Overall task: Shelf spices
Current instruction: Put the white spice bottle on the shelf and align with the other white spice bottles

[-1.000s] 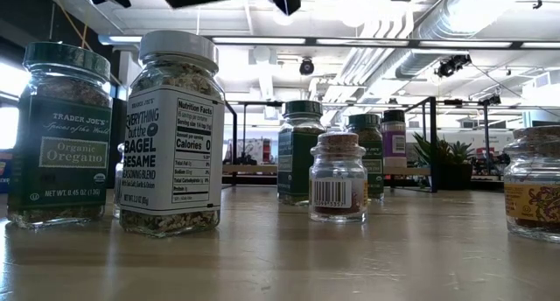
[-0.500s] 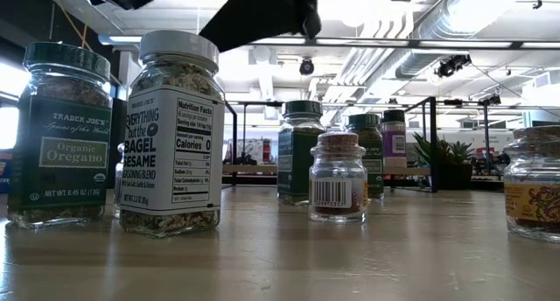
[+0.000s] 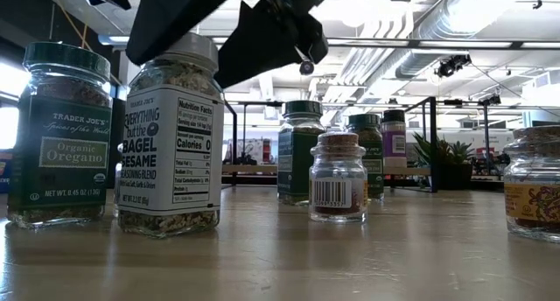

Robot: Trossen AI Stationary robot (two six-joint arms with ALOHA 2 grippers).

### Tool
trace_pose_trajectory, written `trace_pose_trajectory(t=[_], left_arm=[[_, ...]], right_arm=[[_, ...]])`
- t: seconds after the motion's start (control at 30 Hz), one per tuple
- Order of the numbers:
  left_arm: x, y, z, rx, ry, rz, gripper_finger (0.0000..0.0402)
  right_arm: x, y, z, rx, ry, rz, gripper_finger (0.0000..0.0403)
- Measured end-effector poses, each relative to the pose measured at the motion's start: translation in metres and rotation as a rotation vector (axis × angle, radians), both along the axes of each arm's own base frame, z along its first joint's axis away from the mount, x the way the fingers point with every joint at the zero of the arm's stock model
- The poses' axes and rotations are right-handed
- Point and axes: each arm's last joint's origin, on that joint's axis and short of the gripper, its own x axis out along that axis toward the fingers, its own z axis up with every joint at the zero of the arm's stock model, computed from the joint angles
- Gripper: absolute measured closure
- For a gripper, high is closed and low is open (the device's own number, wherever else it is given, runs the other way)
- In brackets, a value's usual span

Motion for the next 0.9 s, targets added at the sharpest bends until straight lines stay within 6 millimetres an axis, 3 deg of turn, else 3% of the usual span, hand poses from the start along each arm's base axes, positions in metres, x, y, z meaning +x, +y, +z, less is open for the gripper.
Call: trace_pose_trajectory(t=[0.2,0.4,0.6,0.7,0.9], left_arm=[[0.000,0.000,0.000,-0.007,-0.003,0.006,0.0119],[0.001,0.000,0.000,-0.006,-0.008,0.006,0.0119],[0.001,0.000,0.000,-0.005,-0.008,0.006,0.0119],[0.001,0.000,0.000,-0.005,-0.008,0.005,0.0119],[0.002,0.000,0.002,0.001,-0.026,-0.005,0.0119]], right_arm=[[0.000,0.000,0.000,0.051,-0.022,-0.067,0.0146],[0.000,0.000,0.000,0.064,-0.026,-0.079,0.0210],[0.003,-0.003,0.010,0.086,0.004,-0.060,0.0211],[0.005,-0.007,0.038,0.041,0.023,-0.026,0.0211],[-0.001,-0.029,0.131,-0.132,-0.001,0.108,0.0211]])
